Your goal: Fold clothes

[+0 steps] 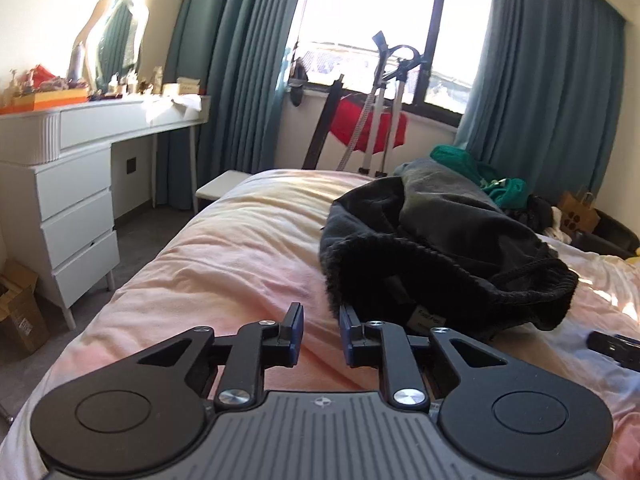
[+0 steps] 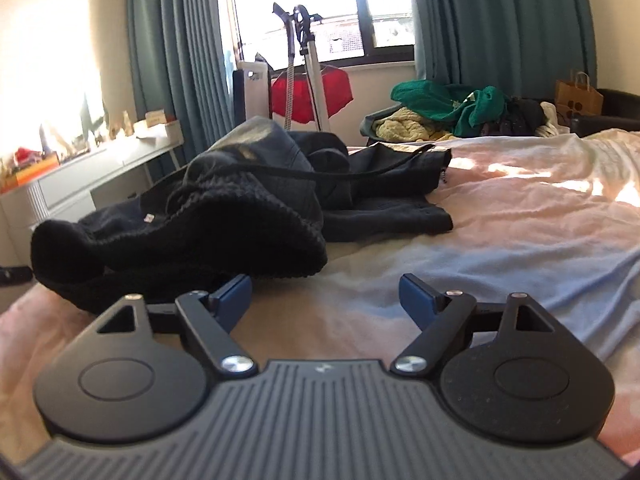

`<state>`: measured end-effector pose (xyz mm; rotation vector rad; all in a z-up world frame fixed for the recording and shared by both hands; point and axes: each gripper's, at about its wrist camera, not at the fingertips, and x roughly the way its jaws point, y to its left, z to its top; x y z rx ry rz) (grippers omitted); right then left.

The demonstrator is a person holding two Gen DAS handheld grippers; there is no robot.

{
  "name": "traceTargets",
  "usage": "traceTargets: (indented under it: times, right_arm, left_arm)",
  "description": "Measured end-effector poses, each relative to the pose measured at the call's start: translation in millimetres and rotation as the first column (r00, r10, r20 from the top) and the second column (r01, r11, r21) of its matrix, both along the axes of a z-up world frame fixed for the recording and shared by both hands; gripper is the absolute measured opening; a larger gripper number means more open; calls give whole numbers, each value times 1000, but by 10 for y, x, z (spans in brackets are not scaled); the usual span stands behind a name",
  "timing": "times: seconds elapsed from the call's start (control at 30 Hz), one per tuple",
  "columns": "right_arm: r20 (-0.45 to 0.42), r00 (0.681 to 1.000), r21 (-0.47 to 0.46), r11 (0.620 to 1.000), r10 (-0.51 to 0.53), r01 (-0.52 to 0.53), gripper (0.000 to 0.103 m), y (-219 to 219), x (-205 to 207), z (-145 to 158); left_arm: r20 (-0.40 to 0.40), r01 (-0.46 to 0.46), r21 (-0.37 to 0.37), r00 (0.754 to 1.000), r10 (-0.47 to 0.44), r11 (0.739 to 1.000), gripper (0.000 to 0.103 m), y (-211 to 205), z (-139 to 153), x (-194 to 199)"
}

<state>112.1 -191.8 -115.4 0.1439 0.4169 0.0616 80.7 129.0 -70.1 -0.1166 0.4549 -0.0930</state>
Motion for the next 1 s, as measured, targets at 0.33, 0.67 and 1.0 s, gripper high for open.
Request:
traceTargets:
  times: [0.33,0.67,1.0]
  right_arm:
    - [40,999,145,989,-8,2,73,-180,755,-204]
    - [42,996,162,983,77,-83,16,-81,835,-147]
    - [151,987,-7,998,62,-62,11,-127,-32,626]
  left_arm:
    - [54,119,273,989,-138,955,42,-644,-105,148]
    - [-21,76,290,997,-73,954,50,-963,-97,432]
    - [-76,172,-174,979,-187,970,52,-792,69,368]
